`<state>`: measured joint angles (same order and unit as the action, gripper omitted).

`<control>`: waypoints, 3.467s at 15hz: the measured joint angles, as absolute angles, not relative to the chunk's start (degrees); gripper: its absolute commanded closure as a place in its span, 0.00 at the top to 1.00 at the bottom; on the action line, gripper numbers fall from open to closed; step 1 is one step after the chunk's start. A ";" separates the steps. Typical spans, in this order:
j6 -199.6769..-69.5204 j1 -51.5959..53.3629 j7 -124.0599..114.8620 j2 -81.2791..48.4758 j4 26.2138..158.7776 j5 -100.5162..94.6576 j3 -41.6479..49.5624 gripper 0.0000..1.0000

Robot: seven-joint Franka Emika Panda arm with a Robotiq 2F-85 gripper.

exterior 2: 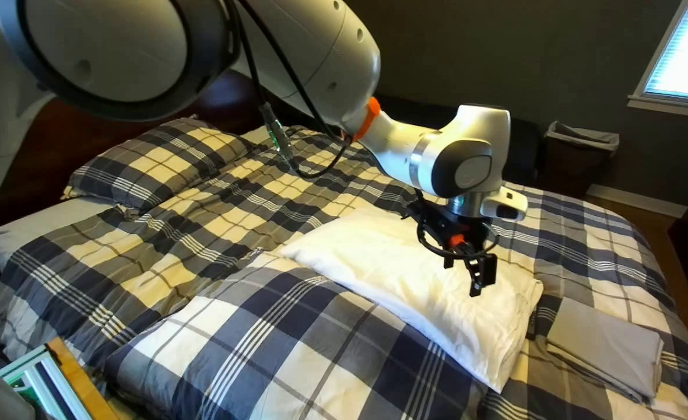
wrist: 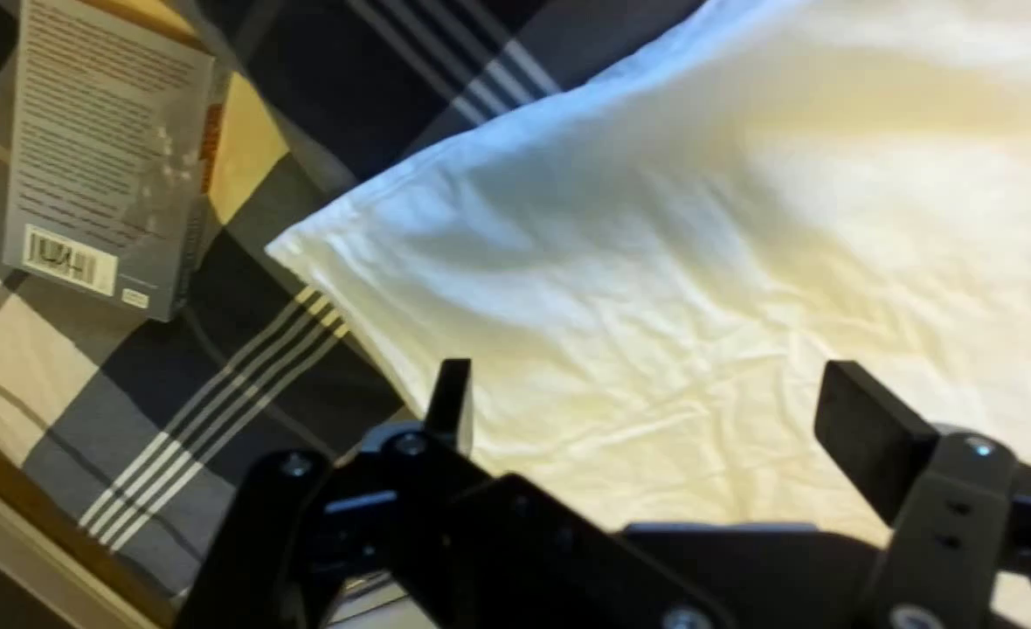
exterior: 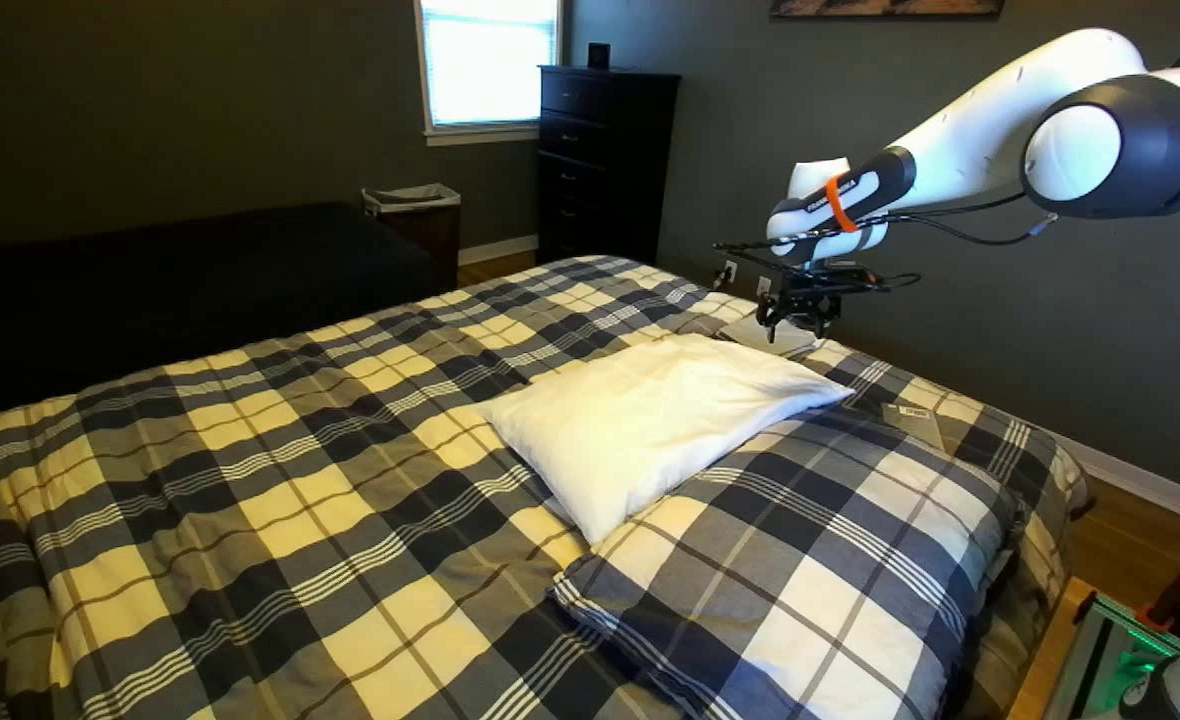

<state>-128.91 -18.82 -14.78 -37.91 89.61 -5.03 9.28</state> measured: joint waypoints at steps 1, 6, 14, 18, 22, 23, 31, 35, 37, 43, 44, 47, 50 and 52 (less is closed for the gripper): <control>-128.91 -17.37 -15.53 -37.92 89.86 -4.59 9.28 1.00; -129.66 -10.67 -22.22 -39.45 89.17 -3.86 9.34 1.00; -132.70 -7.05 -30.50 -50.17 78.07 -3.16 10.74 1.00; -132.64 -7.10 -32.71 -56.85 70.17 -2.34 11.65 1.00; -131.97 -7.11 -32.99 -62.01 62.74 -0.16 11.40 1.00; -131.35 -7.10 -33.01 -63.02 60.99 0.05 11.28 1.00; -122.98 -7.06 -33.75 -72.33 50.03 0.16 11.09 0.58; -120.41 -7.23 -33.81 -75.61 45.40 0.16 11.09 0.27; -118.78 -7.45 -33.81 -76.33 43.39 0.16 11.09 0.14; -117.25 -8.07 -33.14 -76.70 41.22 0.17 11.05 0.01; -116.90 -8.20 -32.64 -76.69 41.04 0.17 10.94 0.01; -115.29 -8.74 -29.48 -76.15 40.63 0.17 10.30 0.01; -111.40 -9.24 -25.33 -73.88 40.56 0.16 10.14 0.01; -108.23 -9.44 -23.69 -71.68 40.61 0.14 10.21 0.01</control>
<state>-108.23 -9.44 -23.69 -71.68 40.61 0.14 10.21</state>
